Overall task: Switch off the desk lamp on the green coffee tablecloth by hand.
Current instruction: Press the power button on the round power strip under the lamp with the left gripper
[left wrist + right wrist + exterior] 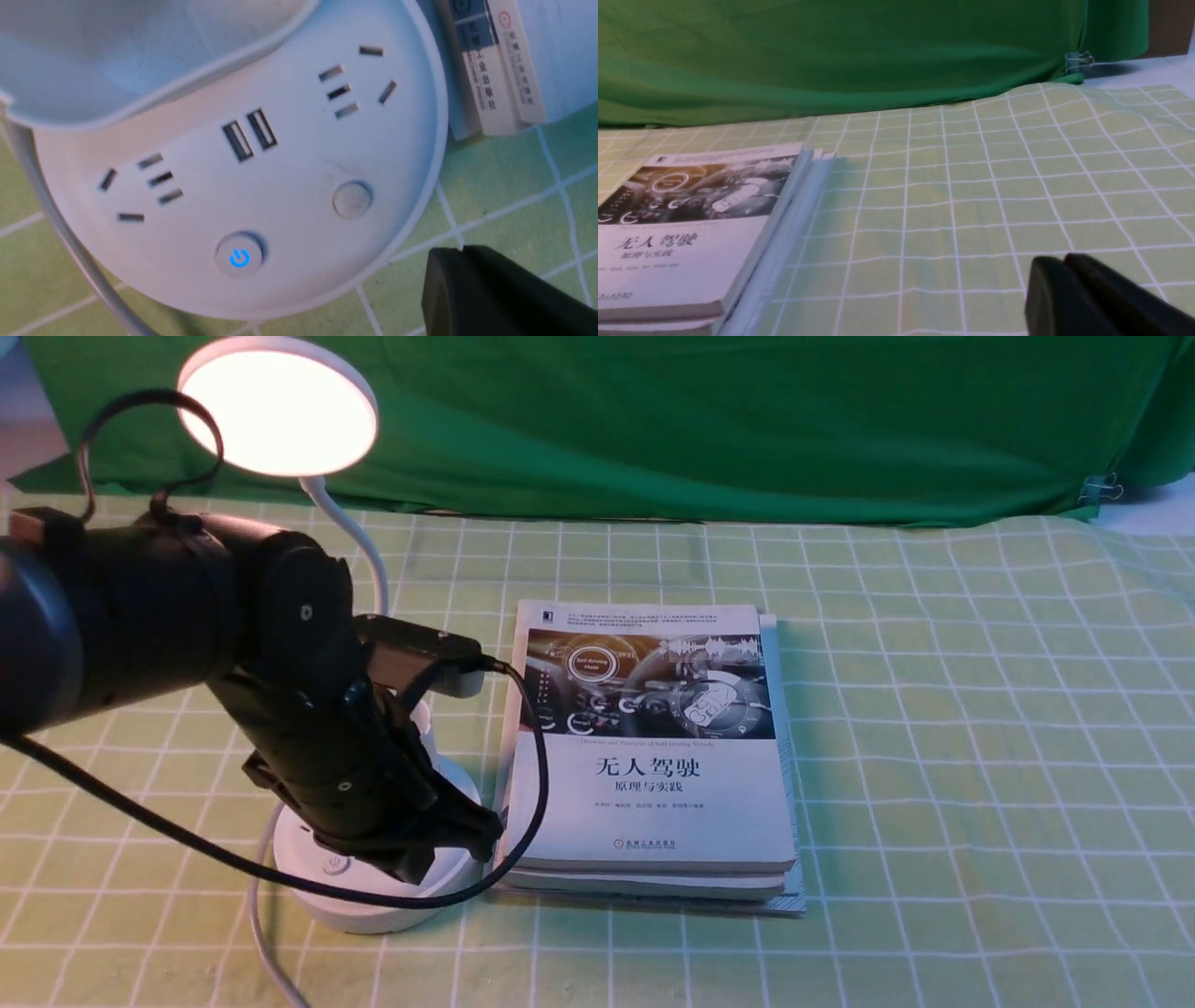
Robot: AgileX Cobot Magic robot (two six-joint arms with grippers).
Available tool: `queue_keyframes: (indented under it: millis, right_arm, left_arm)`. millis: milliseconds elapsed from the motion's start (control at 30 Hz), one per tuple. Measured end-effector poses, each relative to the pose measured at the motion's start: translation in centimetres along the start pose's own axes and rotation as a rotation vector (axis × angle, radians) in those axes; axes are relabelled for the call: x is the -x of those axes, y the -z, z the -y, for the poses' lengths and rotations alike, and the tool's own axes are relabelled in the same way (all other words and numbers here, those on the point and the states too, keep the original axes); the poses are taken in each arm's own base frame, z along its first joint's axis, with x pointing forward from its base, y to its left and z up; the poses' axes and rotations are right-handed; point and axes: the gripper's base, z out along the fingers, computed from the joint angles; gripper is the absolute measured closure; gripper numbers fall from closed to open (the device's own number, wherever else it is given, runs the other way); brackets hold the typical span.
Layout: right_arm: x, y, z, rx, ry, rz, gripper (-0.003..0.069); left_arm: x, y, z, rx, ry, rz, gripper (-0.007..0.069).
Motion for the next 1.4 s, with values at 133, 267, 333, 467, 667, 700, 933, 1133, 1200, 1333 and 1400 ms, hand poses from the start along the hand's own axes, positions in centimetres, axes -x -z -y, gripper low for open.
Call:
queue_keyframes:
  millis: [133, 267, 333, 467, 667, 700, 933, 1133, 1200, 1333, 1400]
  right_arm:
    - [0.0, 0.0, 0.0, 0.000, 0.000, 0.000, 0.0630]
    - [0.0, 0.0, 0.0, 0.000, 0.001, 0.000, 0.0630]
    - [0.0, 0.0, 0.0, 0.000, 0.001, 0.000, 0.0630]
    - [0.0, 0.0, 0.0, 0.000, 0.001, 0.000, 0.0630]
    - [0.0, 0.0, 0.0, 0.000, 0.001, 0.001, 0.0630]
    - [0.0, 0.0, 0.0, 0.000, 0.001, 0.001, 0.0630]
    - [0.0, 0.0, 0.0, 0.000, 0.002, 0.001, 0.0630]
    - [0.0, 0.0, 0.0, 0.000, 0.001, 0.001, 0.0630]
    - [0.0, 0.0, 0.0, 0.000, 0.001, 0.001, 0.0630]
    - [0.0, 0.0, 0.0, 0.000, 0.001, 0.001, 0.0630]
    - [0.0, 0.0, 0.0, 0.000, 0.001, 0.001, 0.0630]
  left_arm:
    - [0.3, -1.0, -0.6, 0.020, 0.006, -0.006, 0.0624]
    - [0.6, -2.3, -1.2, 0.029, 0.017, -0.026, 0.0624]
    - [0.7, -2.7, -1.4, 0.030, 0.022, -0.027, 0.0624]
    - [1.1, -2.9, -1.5, 0.032, 0.024, -0.018, 0.0624]
    - [0.9, -2.3, -1.4, 0.032, 0.026, -0.005, 0.0623]
    - [0.8, -1.9, -1.4, 0.032, 0.027, 0.000, 0.0623]
    - [0.5, 0.7, -1.1, 0.034, 0.021, 0.074, 0.0623]
    - [0.7, -0.5, -1.2, 0.033, 0.025, 0.043, 0.0623]
    - [0.9, -1.4, -1.3, 0.034, 0.027, 0.029, 0.0623]
    - [1.0, -2.9, -1.5, 0.033, 0.031, -0.007, 0.0623]
    - [1.1, -3.0, -1.5, 0.033, 0.032, -0.014, 0.0623]
